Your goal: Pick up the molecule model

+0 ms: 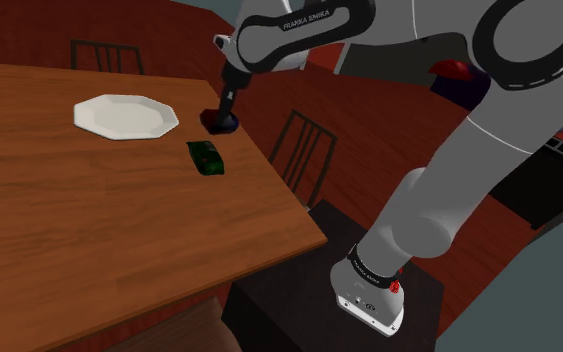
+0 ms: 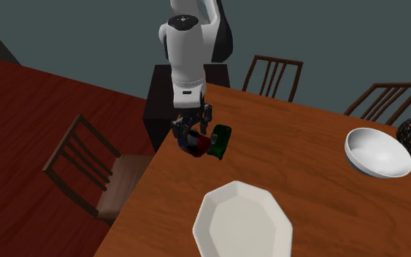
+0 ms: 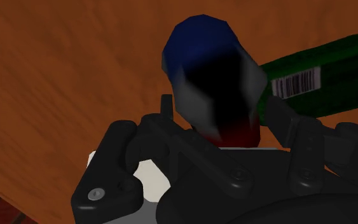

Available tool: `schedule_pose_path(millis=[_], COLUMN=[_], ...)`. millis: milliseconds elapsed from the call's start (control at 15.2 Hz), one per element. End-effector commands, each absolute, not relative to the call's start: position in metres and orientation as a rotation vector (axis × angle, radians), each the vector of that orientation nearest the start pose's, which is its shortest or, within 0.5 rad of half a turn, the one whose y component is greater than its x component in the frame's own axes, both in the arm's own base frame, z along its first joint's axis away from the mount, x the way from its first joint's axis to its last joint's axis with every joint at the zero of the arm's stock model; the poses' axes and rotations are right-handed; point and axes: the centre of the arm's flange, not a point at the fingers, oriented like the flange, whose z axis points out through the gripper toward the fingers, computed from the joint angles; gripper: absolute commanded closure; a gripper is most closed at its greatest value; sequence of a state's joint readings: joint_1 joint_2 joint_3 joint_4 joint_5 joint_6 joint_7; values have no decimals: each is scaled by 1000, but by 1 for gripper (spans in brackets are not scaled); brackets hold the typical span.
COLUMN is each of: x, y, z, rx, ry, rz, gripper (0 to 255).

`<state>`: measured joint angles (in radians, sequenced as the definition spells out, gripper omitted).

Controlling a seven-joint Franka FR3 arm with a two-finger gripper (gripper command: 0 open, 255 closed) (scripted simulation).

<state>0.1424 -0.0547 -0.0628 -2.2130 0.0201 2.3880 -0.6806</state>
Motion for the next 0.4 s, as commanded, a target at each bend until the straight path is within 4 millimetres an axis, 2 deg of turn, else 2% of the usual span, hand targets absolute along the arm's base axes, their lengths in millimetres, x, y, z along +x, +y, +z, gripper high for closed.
schedule_pose_path(millis=[0, 198, 330], x=[540, 540, 540], y=[44, 44, 44], z=[436, 452, 453], rx=[-2953, -2953, -2953], ry=[-1157, -1157, -1157], rz=[-358, -358, -358], gripper=[255, 255, 255])
